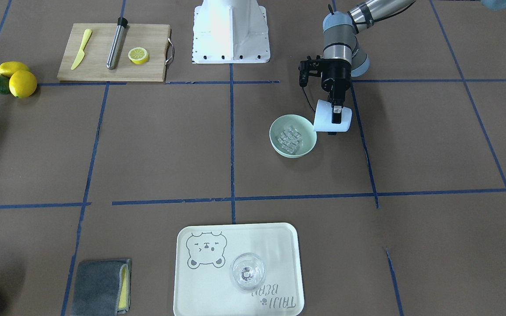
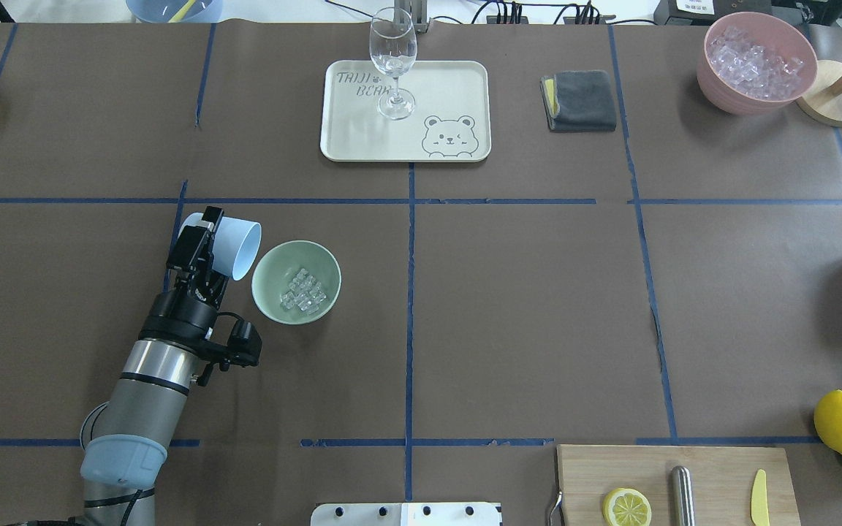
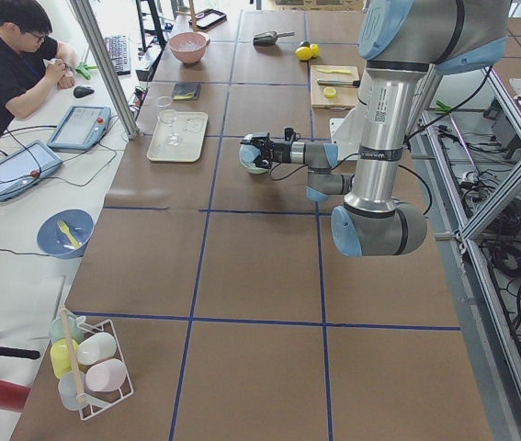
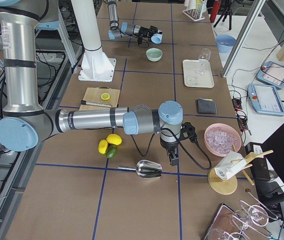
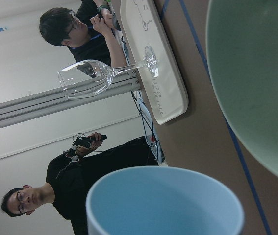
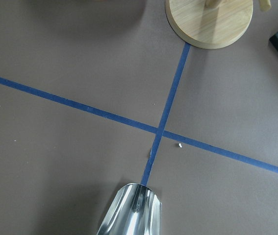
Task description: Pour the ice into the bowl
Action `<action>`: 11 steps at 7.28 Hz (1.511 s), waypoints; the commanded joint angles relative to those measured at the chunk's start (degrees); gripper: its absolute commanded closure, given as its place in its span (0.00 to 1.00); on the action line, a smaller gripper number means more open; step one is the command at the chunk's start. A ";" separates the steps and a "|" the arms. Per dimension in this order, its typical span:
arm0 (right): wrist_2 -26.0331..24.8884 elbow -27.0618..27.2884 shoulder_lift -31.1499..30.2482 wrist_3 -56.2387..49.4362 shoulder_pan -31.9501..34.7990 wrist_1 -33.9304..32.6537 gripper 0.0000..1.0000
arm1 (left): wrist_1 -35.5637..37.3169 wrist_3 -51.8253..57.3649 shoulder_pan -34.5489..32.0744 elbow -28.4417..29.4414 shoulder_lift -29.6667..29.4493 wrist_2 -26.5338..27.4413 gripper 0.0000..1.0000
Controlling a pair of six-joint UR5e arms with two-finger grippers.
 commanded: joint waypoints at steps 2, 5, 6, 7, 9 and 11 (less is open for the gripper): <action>0.03 0.07 0.00 0.03 0.19 0.00 0.00 | -12.90 -22.33 3.19 -0.20 0.02 -3.30 1.00; 0.03 0.07 0.09 0.03 0.28 0.00 0.00 | -14.58 -58.47 9.07 -3.87 -0.59 -3.68 1.00; 0.03 0.16 0.09 0.03 0.37 0.00 0.00 | -15.72 -74.26 10.84 -4.50 -1.47 -3.51 1.00; 0.03 0.16 0.17 0.03 0.37 0.00 0.00 | -15.73 -79.38 10.94 -6.07 -2.95 -2.46 1.00; 0.03 0.16 0.18 0.03 0.37 0.09 0.00 | -14.32 -79.34 11.03 -8.55 -2.28 -2.36 1.00; 0.03 0.24 0.18 0.03 0.37 0.09 0.00 | -14.41 -79.87 10.86 -8.55 2.63 -2.10 1.00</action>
